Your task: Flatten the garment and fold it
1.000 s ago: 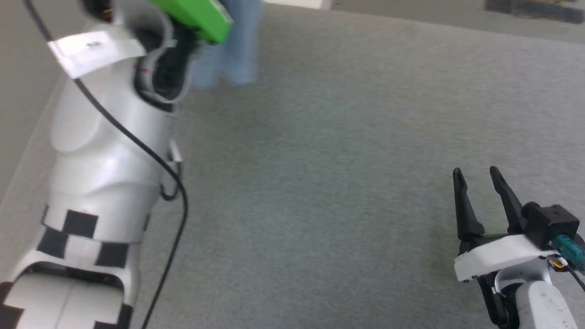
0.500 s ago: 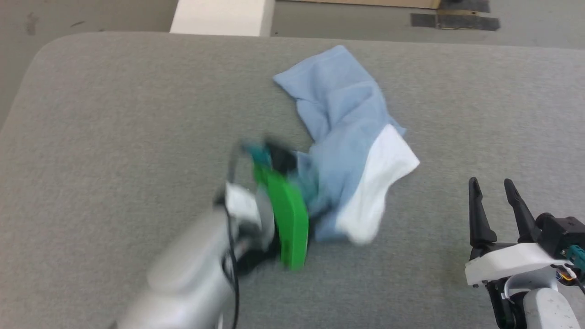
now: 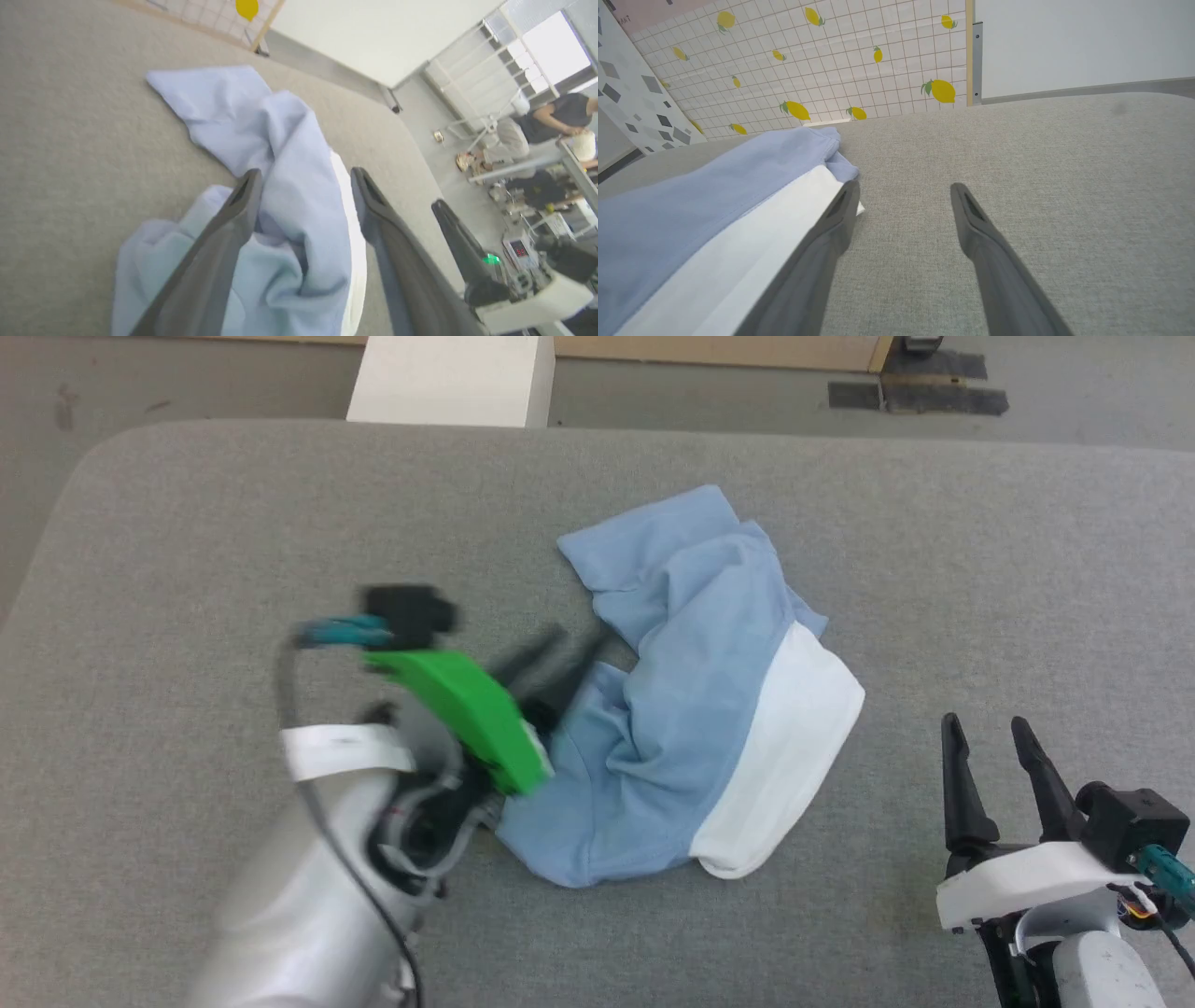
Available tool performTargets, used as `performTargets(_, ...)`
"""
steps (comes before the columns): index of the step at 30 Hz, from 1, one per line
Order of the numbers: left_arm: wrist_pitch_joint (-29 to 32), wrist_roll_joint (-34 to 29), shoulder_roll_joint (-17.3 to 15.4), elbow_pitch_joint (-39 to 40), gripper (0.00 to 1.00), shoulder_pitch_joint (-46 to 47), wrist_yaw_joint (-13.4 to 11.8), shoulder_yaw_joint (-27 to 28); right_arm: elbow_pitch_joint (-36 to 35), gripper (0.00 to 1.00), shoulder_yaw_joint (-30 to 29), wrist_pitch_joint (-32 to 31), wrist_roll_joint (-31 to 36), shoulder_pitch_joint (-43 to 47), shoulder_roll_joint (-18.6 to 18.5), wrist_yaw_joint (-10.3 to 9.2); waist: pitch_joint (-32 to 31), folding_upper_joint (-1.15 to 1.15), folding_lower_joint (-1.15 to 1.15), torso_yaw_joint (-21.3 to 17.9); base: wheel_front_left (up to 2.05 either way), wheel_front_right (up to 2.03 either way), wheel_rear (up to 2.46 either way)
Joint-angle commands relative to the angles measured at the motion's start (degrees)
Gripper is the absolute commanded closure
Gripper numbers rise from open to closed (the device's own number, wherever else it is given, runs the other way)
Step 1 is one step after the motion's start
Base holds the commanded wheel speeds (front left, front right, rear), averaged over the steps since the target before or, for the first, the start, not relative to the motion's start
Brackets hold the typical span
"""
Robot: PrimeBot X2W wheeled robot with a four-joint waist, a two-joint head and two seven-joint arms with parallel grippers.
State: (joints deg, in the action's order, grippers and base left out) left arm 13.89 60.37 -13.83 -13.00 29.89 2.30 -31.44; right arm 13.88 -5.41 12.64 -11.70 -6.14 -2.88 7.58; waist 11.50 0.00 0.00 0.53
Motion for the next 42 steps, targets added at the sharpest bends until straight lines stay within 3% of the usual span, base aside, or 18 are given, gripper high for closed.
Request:
performTargets(1,-3.40,-0.90,-1.37,1.10,0.00,-0.96,-1.12,2.28,0.33,0.00,0.20,0.34,-0.53,-1.12,0.01,-0.09,-1.43,0.00,0.00,0.20,0.00,0.00,0.00)
performTargets(7,-23.82,-13.67,-6.77,4.82,0.00,-7.23,-7.49,8.13,1.28,0.00,0.73,-3.62,-1.06,-2.50,0.01,-0.09,-3.09,0.00,0.00,0.75,0.00,0.00,0.00)
performTargets(12,-28.73,-23.45,-7.11,7.22,0.00,-13.79,-12.65,10.51,0.70,0.00,0.16,-9.26,1.25,-6.02,0.01,-0.09,-3.12,0.00,0.00,2.10,0.00,0.00,0.00)
performTargets(15,-28.85,-28.53,-4.42,11.13,0.00,-17.67,-14.49,14.42,-0.03,0.00,0.04,-13.17,3.70,-10.14,0.01,-0.09,-1.74,0.00,0.00,3.03,0.00,0.00,0.00)
performTargets(24,-28.88,-35.83,1.94,14.03,0.00,-23.52,-11.90,19.86,9.25,0.00,2.10,-26.94,9.23,-30.79,-0.81,-0.09,4.47,0.00,0.00,6.57,0.00,0.00,0.00)
performTargets(32,-28.88,-40.48,6.48,16.89,0.00,-21.08,-8.65,22.32,23.21,0.00,4.85,-41.57,13.08,-47.30,-5.11,-0.09,12.40,0.00,0.00,11.99,0.00,0.00,0.00)
performTargets(42,-28.89,-42.44,9.79,15.56,0.00,-19.82,-5.30,23.93,35.40,0.00,15.14,-60.58,10.90,-56.35,-6.25,-0.09,17.05,0.00,0.00,15.35,0.00,0.00,0.00)
